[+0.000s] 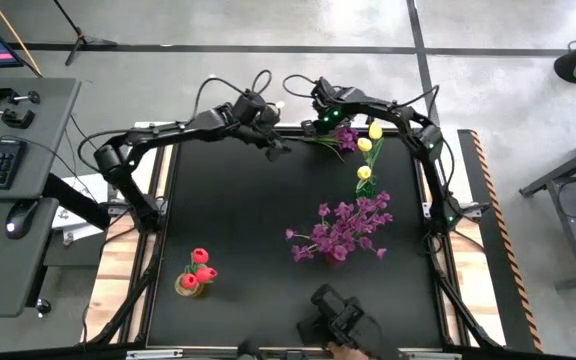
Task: Sort flowers into vase by color
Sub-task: Put the purple flowers into the red flower vase
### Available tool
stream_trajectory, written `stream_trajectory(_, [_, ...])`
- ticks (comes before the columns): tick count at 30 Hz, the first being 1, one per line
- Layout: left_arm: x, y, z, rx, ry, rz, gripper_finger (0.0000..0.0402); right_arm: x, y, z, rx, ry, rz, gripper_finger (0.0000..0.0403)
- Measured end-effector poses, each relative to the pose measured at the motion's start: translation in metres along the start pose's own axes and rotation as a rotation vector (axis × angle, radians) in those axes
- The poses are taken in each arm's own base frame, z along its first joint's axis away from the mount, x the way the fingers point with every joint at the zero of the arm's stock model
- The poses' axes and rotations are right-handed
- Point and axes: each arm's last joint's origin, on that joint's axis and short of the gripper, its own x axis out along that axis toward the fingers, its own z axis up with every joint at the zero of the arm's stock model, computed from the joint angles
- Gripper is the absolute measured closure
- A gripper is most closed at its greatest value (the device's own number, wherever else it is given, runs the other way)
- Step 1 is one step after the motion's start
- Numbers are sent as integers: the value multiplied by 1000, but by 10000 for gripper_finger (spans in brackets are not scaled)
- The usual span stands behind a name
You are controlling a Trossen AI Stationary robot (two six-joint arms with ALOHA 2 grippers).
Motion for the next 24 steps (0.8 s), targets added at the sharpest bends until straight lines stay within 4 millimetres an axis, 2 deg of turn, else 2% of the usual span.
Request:
stream_trajectory(5, [-3,-4,1,5,2,-69,161,17,10,-3,23,-6,23,403])
stream_trajectory(13, [-39,-9,14,72,-102,-56,161,42,29,-15,-40,56,74,403])
stream_trajectory(18, [-64,-11,21,137,-167,-37,161,43,47,-28,-254,92,114,403])
stream_trajectory(24, [-76,-10,20,182,-157,-19,161,42,62,-49,-550,222,231,403])
